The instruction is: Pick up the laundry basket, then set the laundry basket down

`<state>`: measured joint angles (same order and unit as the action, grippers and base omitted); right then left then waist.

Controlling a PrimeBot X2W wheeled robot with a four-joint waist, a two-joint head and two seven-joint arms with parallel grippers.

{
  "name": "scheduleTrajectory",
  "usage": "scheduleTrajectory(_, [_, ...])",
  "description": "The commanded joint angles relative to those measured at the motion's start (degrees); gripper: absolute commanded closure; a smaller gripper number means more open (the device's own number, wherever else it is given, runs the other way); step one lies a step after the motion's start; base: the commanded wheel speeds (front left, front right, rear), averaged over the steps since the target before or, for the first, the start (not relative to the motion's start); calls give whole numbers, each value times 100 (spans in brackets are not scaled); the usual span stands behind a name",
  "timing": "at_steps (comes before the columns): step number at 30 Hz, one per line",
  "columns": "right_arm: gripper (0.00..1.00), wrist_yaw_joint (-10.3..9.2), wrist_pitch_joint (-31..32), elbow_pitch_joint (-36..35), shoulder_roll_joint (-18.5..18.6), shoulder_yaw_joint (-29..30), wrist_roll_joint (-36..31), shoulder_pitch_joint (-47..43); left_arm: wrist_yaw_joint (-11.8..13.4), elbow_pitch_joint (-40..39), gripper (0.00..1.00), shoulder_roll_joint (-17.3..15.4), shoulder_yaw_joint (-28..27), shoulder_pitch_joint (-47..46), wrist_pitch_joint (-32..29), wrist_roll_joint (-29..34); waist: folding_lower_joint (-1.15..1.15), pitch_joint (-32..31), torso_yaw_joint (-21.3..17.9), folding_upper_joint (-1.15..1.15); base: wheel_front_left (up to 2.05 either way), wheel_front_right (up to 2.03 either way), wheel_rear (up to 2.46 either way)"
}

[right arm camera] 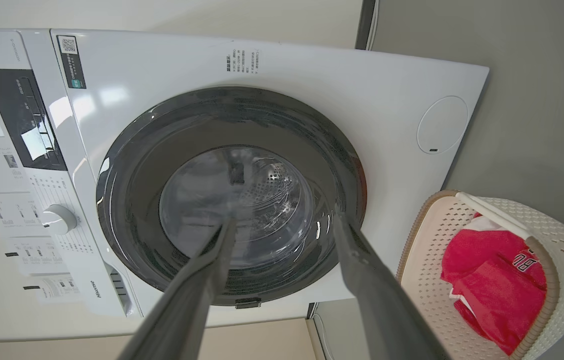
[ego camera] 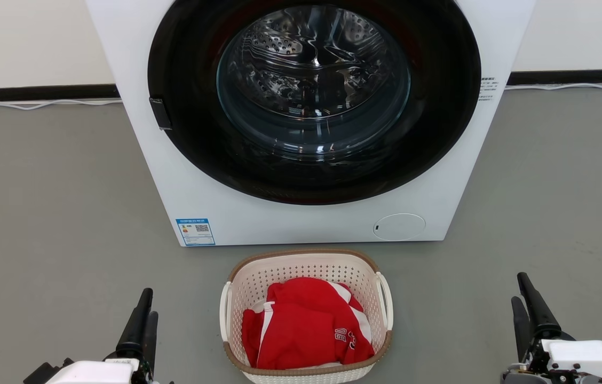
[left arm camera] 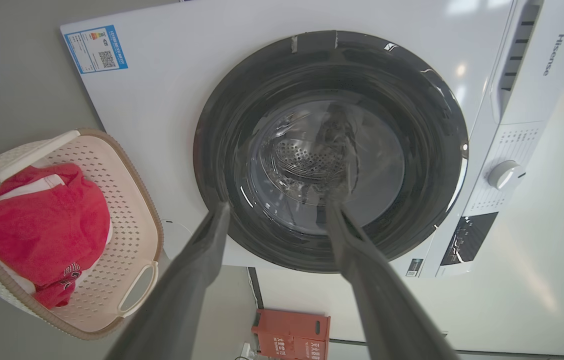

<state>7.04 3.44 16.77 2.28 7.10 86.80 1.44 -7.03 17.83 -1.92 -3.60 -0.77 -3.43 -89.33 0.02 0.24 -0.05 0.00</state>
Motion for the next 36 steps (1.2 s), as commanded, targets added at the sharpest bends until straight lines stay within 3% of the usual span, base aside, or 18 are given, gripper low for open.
scheduleTrajectory(1, [0,10,-72,-203,40,-5,-170,137,-10,-122,0,-59,-19,-172,43,112,-1,1,1,0,0,0,0])
scheduleTrajectory(19, [0,16,-374,-340,83,-102,-2332,100,-16,-38,0,-108,-19,-180,350,1750,-1,-4,4,0,0,0,0])
scheduleTrajectory(20, [0,19,-526,-359,93,-114,-3173,79,-19,8,0,-117,-28,-179,505,2406,-1,-10,10,0,0,0,0])
scheduleTrajectory(36, [0,25,-812,-328,124,-236,-4423,36,-25,87,0,-159,-10,-176,795,3449,-1,-18,16,0,0,0,0])
